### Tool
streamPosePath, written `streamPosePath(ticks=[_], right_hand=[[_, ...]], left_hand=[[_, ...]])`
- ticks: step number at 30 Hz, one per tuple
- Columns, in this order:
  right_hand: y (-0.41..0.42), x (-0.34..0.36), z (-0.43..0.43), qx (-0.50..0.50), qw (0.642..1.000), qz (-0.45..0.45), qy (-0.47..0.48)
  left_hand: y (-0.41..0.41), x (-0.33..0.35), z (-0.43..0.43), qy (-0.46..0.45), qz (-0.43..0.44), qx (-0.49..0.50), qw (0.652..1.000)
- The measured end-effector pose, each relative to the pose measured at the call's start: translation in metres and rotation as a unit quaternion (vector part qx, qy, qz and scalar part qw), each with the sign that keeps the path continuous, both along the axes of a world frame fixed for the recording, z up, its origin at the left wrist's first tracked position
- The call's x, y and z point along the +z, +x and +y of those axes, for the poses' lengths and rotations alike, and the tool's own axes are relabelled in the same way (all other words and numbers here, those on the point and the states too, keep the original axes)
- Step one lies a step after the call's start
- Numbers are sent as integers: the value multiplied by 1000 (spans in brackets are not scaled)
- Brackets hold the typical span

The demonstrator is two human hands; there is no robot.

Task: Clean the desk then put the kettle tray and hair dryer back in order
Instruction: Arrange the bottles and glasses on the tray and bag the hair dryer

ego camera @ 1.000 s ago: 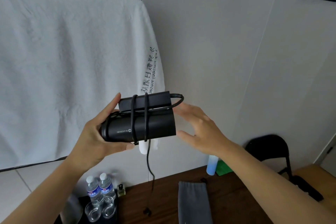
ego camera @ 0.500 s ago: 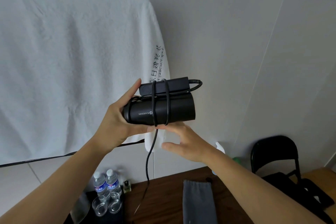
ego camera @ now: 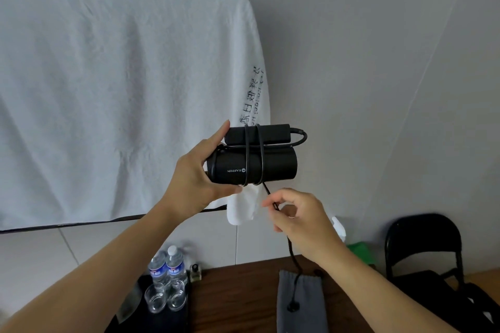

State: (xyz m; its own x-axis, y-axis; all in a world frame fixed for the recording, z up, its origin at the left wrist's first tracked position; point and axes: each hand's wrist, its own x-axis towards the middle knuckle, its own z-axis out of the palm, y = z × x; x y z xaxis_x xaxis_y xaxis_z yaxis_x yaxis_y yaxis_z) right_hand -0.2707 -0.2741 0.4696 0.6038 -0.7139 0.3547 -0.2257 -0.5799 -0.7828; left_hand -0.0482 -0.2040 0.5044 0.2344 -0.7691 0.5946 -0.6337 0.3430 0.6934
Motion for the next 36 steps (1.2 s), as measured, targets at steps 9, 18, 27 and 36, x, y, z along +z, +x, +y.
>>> streamPosePath(ticks=[9, 18, 27, 36], right_hand=[[-23, 80, -1, 32, 987, 126, -99], [-38, 140, -59, 54, 988, 92, -115], [-31, 83, -64, 102, 990, -78, 60], [-16, 17, -22, 41, 993, -73, 84]], left_hand=[[7, -24, 0, 12, -134, 2, 991], [-11, -37, 33, 99, -28, -145, 984], [-14, -20, 48, 43, 153, -211, 964], [-16, -13, 42, -4, 203, -125, 971]])
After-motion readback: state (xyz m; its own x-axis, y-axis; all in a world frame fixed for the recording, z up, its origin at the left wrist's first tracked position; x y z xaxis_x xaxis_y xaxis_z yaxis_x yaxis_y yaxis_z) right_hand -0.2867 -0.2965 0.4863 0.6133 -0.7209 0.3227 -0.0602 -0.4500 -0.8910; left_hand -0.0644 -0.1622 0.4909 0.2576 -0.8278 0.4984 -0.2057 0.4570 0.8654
